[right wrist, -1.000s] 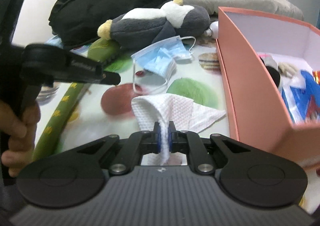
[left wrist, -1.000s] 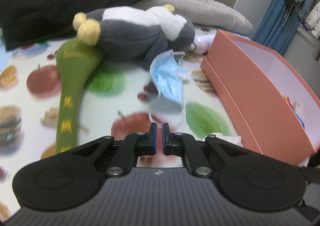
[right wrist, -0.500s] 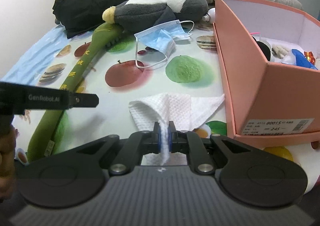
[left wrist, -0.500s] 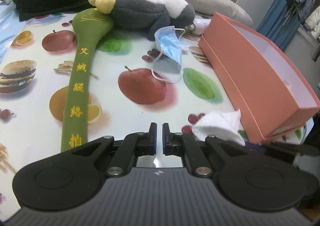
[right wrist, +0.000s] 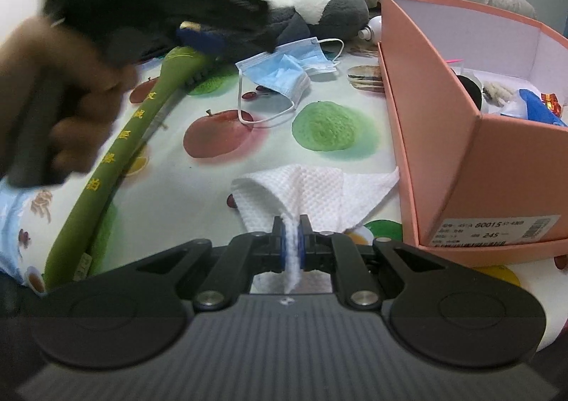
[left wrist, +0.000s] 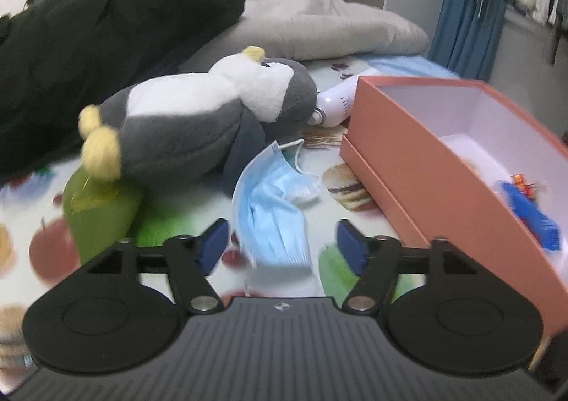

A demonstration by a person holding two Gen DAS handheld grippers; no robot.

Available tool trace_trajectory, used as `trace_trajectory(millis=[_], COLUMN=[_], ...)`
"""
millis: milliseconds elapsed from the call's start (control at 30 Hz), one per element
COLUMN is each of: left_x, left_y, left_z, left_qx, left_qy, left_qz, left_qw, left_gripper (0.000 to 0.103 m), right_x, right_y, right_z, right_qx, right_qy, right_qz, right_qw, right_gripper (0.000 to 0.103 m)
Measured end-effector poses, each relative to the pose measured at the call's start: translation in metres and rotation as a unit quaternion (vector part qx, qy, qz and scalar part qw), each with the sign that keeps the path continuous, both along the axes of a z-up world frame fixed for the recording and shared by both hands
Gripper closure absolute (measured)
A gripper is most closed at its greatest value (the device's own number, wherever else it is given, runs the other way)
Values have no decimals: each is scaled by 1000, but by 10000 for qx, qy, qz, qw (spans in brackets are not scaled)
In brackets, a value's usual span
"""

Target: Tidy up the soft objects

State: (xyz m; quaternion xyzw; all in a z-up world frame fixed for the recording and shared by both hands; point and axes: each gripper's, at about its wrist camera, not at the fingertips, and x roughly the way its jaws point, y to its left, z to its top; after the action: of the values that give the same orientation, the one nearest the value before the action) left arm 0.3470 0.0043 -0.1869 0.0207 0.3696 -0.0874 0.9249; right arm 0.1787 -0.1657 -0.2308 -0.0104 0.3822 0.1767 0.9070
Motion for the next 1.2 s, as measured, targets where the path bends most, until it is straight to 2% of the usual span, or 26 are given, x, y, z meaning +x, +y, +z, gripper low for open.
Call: trace_trajectory(millis=[300,433,533,767,833,900,967,1200], left_x=[60,74,78,75,70,66,61,24], left_y=[-21,-16,-14,-19,-23,-23,-22,-10], left_z=[-37,-50,-57,-62,-62,-62,-60,-52], left_qx=[497,461,429,413,500,439,397,153], left_qy=[379,582,700,803,744,755,783,793], left_qz=[56,146,127,-38,-125,-152,-131,80], left_qw=[9980,9971,9965,9959,9959,9961,9960,9967], left_gripper=[25,25,29,56,65,79,86,89], right_x=[-1,1,2,5,5,5,4,-2], right_y=[-3,-4,-4,-3,-3,-2,-2,-1], right_z=[-1,-1,-2,-4,-4,-3,-2,7], right_qx=[89,107,108,84,77,72,64,78], right_qy=[-1,12,25,45,43,37,27,-90], right_qz=[33,44,50,56,55,53,61,82], right_qw=[10000,9999,9999,9999,9999,10000,10000,9999], right_gripper=[93,93,93,93,93,93,93,93])
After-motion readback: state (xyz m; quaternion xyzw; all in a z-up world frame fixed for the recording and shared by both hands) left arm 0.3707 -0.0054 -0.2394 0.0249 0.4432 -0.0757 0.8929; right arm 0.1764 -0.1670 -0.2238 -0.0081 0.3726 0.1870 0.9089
